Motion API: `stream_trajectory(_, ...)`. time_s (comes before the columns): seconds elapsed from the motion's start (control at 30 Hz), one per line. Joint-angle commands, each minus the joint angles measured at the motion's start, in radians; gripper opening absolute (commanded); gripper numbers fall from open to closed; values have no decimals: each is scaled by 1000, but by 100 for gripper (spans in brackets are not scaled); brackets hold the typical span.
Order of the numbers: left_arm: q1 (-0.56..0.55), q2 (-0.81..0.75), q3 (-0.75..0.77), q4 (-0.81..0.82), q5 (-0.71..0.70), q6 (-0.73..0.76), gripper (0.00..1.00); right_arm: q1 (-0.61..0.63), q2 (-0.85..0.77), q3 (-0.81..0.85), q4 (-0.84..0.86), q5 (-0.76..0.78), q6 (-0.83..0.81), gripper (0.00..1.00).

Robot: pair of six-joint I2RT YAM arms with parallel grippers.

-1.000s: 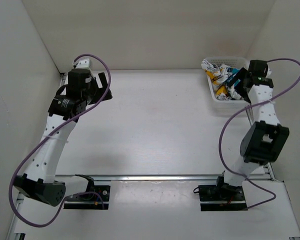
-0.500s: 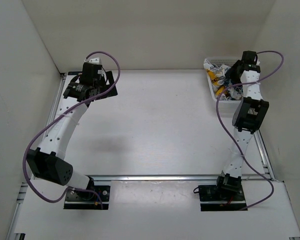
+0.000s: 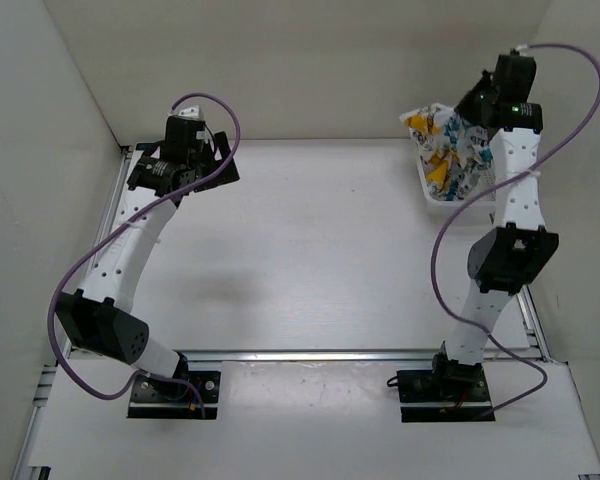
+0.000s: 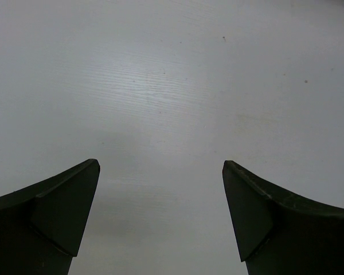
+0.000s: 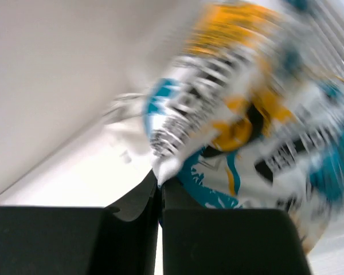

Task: Fold and stack the shorts
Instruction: Grab the shorts from the pile, then move the shorts to the center of the board, then flatten the shorts out

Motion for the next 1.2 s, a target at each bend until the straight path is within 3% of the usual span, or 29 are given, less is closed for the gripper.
stream_trajectory(0.0, 26, -16, 47, -17, 67, -48, 100, 146, -226, 87, 5, -28, -139, 0)
stream_trajectory(0.07, 56, -28, 47, -63, 67, -48, 100, 216, -279, 115, -61, -28, -182, 0)
stream_trajectory(0.17, 101, -49, 56, -86, 77, -48, 100, 322, -391, 26, -72, -19, -224, 0)
stream_trajectory(0.23, 125, -80, 56, -95, 86, -48, 100, 408, -483, -133, -63, 24, -263, 0)
stream_trajectory(0.37, 182, -134, 47, -95, 116, -48, 100, 704, -559, -421, -4, 84, -285, 1)
stream_trajectory(0.4, 182, -152, 35, -95, 116, -48, 100, 755, -559, -477, 30, 61, -276, 8)
stream_trajectory(0.43, 182, -152, 24, -95, 127, -48, 100, 857, -559, -564, 30, 44, -276, 25)
stream_trajectory(0.47, 191, -164, 24, -105, 127, -48, 100, 910, -550, -597, 30, 53, -276, 69)
stream_trajectory(0.5, 192, -174, 12, -105, 127, -48, 100, 995, -540, -626, 20, 76, -276, 85)
stream_trajectory(0.57, 192, -184, -16, -114, 139, -37, 100, 1045, -540, -716, 9, 154, -236, 92)
stream_trajectory(0.67, 192, -194, -84, -123, 139, -37, 100, 992, -632, -856, 20, 173, -138, 91)
stream_trajectory(0.7, 192, -203, -106, -123, 139, -37, 95, 929, -696, -891, 20, 158, -113, 78)
stream_trajectory(0.77, 179, -213, -180, -111, 149, -59, 74, 872, -790, -994, 44, 136, -52, 49)
stream_trajectory(0.8, 164, -214, -207, -100, 149, -71, 62, 828, -816, -1026, 44, 124, -38, 25)
stream_trajectory(0.83, 149, -223, -264, -85, 165, -94, 35, 812, -839, -1055, 44, 107, -38, 21)
stream_trajectory(0.9, 135, -223, -327, -19, 211, -129, 17, 803, -879, -1131, 44, 60, -17, 23)
stream_trajectory(0.93, 126, -223, -386, 9, 230, -154, 17, 803, -879, -1150, 44, 40, -17, 32)
stream_trajectory(1.0, 115, -185, -425, 61, 255, -175, 30, 858, -879, -1192, 53, 26, 8, 54)
stream_trajectory(1.03, 101, -163, -437, 70, 255, -175, 41, 887, -879, -1201, 67, 13, 17, 69)
stream_trajectory(1.07, 101, -102, -438, 79, 255, -187, 58, 948, -870, -1210, 87, 13, 40, 75)
stream_trajectory(1.1, 90, -67, -438, 79, 264, -188, 81, 979, -850, -1211, 99, 13, 52, 81)
stream_trajectory(1.13, 77, -31, -428, 89, 264, -188, 88, 1008, -835, -1211, 112, 13, 62, 91)
stream_trajectory(1.17, 76, 36, -406, 89, 264, -188, 93, 1065, -795, -1211, 121, 28, 62, 94)
